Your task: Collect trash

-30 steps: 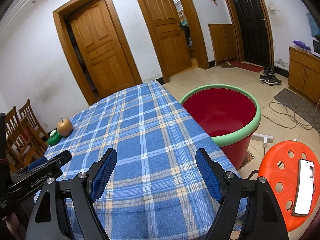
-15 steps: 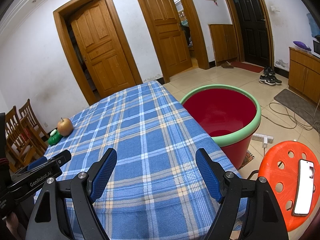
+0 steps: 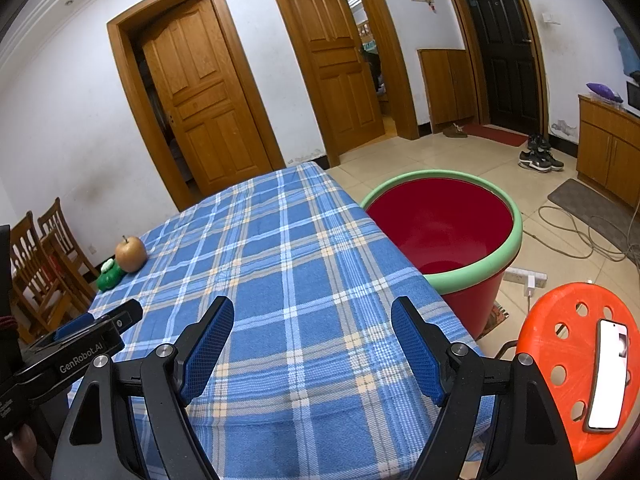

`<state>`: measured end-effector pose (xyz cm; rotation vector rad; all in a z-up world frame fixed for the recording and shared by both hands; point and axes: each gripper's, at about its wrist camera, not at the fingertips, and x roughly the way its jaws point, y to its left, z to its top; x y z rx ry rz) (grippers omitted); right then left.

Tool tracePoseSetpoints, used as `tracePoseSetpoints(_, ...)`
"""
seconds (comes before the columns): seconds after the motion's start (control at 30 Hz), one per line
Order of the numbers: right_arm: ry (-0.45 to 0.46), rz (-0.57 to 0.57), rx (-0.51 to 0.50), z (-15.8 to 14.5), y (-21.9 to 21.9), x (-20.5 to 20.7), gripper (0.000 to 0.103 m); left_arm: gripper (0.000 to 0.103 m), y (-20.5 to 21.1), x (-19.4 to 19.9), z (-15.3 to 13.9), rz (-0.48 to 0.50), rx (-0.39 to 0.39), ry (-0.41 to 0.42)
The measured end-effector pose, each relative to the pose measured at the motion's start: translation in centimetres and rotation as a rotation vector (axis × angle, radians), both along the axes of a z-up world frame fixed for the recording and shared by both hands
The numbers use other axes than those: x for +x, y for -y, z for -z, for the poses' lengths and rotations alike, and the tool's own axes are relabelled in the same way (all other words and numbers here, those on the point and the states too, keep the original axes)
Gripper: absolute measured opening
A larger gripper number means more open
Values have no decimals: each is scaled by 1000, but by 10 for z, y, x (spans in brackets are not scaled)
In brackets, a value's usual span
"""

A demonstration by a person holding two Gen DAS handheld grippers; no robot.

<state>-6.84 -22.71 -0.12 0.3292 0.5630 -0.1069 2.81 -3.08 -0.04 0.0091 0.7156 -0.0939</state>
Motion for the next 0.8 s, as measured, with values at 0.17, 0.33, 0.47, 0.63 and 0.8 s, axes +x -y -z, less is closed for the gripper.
tracePoseSetpoints(0.17, 1, 1, 0, 0, 0, 0, 82, 84, -1, 0, 0, 0, 0, 1)
tracePoseSetpoints(0.33, 0, 1, -1, 0, 0, 0, 82, 84, -1, 0, 0, 0, 0, 1)
tracePoseSetpoints(0.47, 0, 1, 0, 0, 0, 0, 82, 84, -1, 0, 0, 0, -1, 2)
tracePoseSetpoints(0.63, 0, 1, -1, 0, 0, 0, 82, 84, -1, 0, 0, 0, -1, 1)
tracePoseSetpoints(0.8, 0, 1, -1, 0, -1, 0, 82, 84, -2, 0, -1, -3, 0, 1)
